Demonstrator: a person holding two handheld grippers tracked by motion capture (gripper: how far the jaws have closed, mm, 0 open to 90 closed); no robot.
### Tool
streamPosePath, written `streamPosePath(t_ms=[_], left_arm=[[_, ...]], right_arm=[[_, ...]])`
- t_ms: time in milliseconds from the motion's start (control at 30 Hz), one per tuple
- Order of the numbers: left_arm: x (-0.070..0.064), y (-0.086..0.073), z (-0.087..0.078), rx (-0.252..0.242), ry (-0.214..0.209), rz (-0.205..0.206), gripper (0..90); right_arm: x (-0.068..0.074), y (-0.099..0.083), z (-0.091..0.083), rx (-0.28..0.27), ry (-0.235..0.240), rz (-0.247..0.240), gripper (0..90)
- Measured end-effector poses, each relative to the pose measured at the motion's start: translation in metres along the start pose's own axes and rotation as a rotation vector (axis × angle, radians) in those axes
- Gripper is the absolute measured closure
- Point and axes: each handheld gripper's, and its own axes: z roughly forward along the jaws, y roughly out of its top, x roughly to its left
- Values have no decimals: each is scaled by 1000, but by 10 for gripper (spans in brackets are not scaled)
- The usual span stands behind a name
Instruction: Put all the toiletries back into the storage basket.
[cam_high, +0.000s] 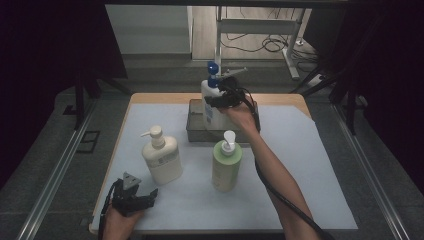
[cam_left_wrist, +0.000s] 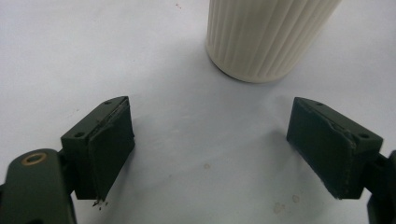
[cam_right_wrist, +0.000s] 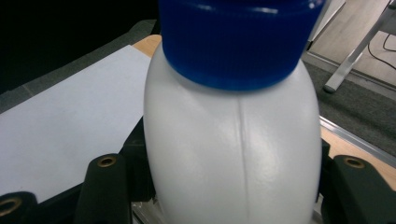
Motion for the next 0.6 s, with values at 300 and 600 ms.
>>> streamPosePath(t_ms=[300,600], left_arm=[[0,0,0,0,0,0,146],[0,0,0,0,0,0,147]], right_arm=[[3,-9,2,19,5,3,400],[4,-22,6,38,7,2,399]])
